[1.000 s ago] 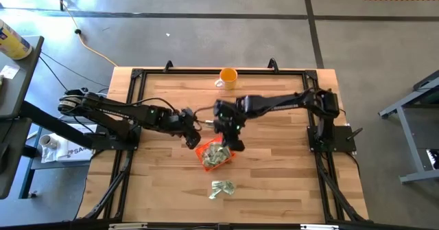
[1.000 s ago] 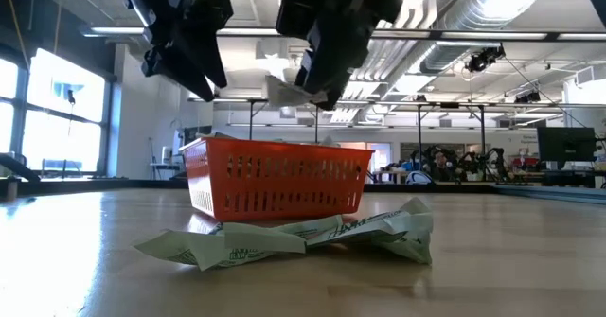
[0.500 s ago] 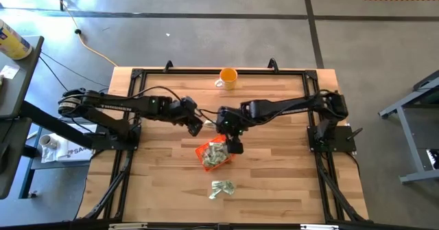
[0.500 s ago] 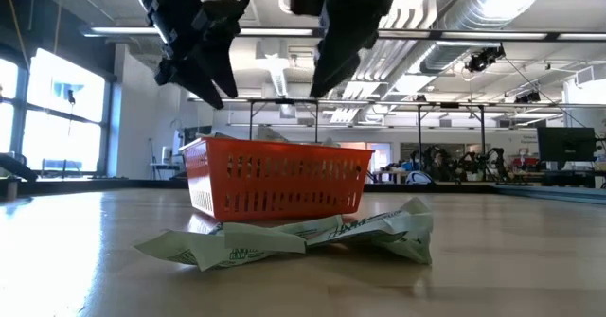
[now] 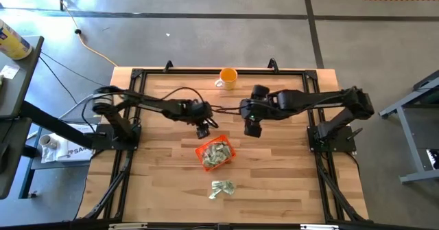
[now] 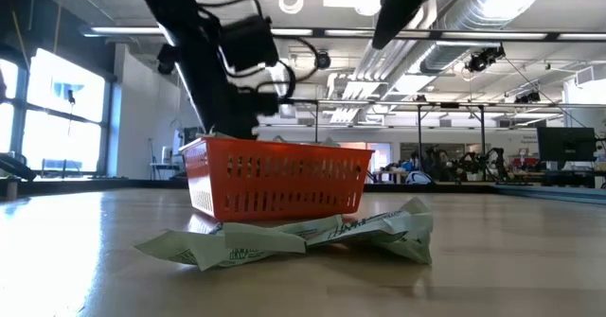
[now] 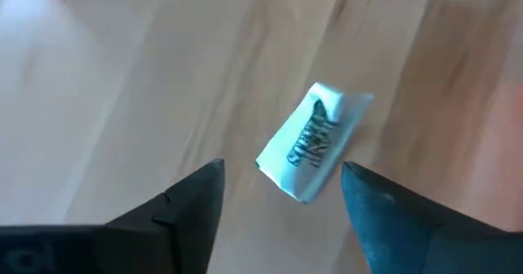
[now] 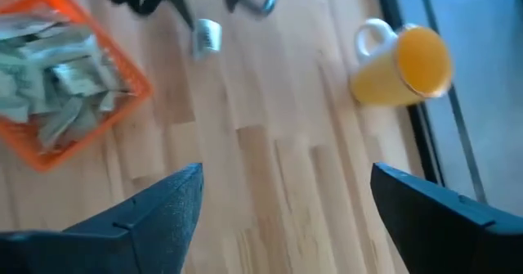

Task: Pick and place Stevia / Truvia into bins
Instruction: Put the stevia packet into the bin

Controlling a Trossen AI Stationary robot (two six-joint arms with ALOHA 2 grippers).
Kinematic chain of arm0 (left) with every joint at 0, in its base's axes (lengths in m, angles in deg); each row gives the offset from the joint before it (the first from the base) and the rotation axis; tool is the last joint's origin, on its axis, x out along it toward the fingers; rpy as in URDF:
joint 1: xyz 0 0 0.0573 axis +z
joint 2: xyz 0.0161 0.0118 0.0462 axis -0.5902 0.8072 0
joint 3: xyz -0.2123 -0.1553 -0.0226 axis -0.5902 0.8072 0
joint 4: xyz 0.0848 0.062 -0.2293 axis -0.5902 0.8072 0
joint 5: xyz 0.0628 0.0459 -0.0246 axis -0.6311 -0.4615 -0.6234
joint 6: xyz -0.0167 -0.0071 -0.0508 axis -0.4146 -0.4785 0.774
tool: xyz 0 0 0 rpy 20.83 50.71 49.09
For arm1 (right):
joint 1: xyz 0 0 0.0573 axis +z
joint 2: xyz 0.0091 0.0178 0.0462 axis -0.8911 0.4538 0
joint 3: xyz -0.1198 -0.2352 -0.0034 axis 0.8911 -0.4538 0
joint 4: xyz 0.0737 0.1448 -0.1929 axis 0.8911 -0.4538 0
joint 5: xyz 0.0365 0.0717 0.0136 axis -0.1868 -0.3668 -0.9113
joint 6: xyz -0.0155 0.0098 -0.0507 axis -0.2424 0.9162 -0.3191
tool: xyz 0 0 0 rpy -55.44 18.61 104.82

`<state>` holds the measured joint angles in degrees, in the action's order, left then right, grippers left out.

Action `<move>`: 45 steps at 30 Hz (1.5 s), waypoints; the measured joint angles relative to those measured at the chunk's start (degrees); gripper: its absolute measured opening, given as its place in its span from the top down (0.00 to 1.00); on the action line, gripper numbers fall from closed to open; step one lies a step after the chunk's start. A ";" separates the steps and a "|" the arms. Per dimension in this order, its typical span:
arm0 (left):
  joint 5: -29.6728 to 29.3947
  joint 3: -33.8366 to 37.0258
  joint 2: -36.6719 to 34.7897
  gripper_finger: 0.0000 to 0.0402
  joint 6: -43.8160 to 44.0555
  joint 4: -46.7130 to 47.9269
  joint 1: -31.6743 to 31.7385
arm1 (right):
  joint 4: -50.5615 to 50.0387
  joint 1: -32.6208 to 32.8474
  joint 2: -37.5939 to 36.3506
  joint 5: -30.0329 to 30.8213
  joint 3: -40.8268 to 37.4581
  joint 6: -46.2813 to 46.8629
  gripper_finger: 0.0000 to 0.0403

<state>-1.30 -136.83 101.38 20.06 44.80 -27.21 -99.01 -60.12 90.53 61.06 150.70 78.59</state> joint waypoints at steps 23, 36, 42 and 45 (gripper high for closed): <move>18.68 -0.94 3.74 0.91 -7.93 1.29 6.40 | -8.10 0.07 0.94 5.43 -0.07 12.45 0.22; 21.14 -1.22 -13.60 0.90 14.05 -2.38 -14.15 | 15.45 5.05 -6.67 -6.59 -28.42 25.92 0.26; 2.46 -1.08 -8.89 0.59 25.42 -4.04 -23.78 | 29.48 8.90 -6.27 -13.62 -31.12 24.96 0.26; 0.03 -1.16 -8.80 0.42 29.41 -3.68 -25.24 | 32.61 11.78 -5.12 -13.36 -30.69 17.62 0.26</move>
<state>-1.27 -137.99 92.58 49.47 41.13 -52.44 -66.40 -48.34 85.40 47.70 120.01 96.22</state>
